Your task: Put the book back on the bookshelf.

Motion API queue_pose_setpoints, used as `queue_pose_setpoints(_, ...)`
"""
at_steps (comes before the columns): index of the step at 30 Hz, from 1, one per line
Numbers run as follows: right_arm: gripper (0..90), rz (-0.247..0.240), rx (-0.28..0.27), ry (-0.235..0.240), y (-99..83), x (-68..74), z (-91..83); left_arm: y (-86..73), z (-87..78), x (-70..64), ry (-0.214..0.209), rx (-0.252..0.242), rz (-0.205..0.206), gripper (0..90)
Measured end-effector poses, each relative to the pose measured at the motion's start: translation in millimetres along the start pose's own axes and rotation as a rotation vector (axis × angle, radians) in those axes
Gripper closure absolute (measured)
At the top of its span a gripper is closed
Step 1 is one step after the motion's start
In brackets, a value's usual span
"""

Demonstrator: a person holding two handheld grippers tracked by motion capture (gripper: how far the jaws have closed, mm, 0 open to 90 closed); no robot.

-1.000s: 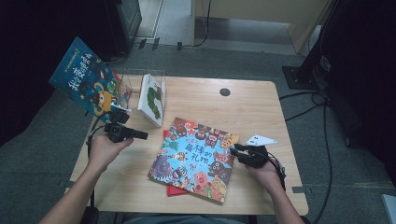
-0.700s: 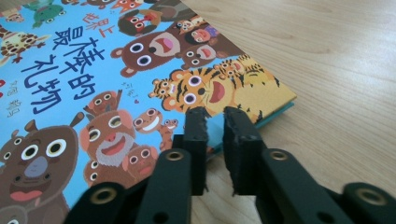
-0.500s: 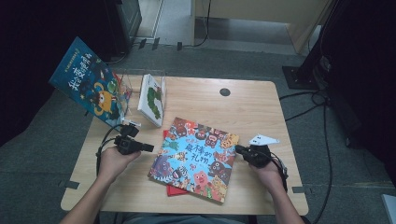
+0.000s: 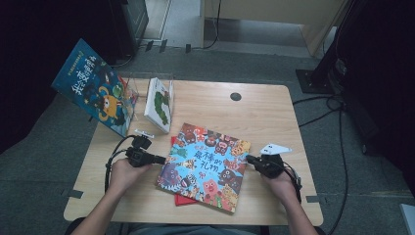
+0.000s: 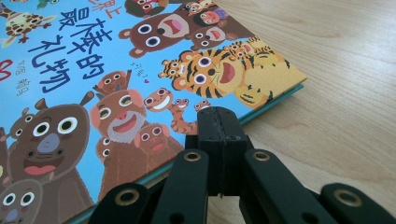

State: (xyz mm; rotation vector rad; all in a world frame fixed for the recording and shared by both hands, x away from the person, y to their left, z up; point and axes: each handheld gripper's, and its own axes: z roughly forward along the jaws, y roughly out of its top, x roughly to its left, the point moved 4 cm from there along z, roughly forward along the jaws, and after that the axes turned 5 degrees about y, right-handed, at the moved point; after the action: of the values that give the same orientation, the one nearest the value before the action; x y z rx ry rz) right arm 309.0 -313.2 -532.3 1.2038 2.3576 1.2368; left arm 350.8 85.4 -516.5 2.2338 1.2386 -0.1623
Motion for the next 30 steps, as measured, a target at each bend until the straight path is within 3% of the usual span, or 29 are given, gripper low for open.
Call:
queue_pose_setpoints(7,90.0,0.024,-0.029,-0.012,2.8,-2.5,4.0,-3.3,2.7,0.1,0.007,0.007,-0.013,90.0)
queue_pose_setpoints(19,90.0,0.049,-0.063,-0.022,16.8,-7.0,23.1,-13.4,-2.4,-2.9,-0.002,-0.023,-0.04,90.0)
queue_pose_setpoints(30,90.0,0.04,-0.039,-0.041,33.2,-12.1,39.5,-22.4,-5.9,-7.5,-0.002,-0.038,-0.056,90.0)
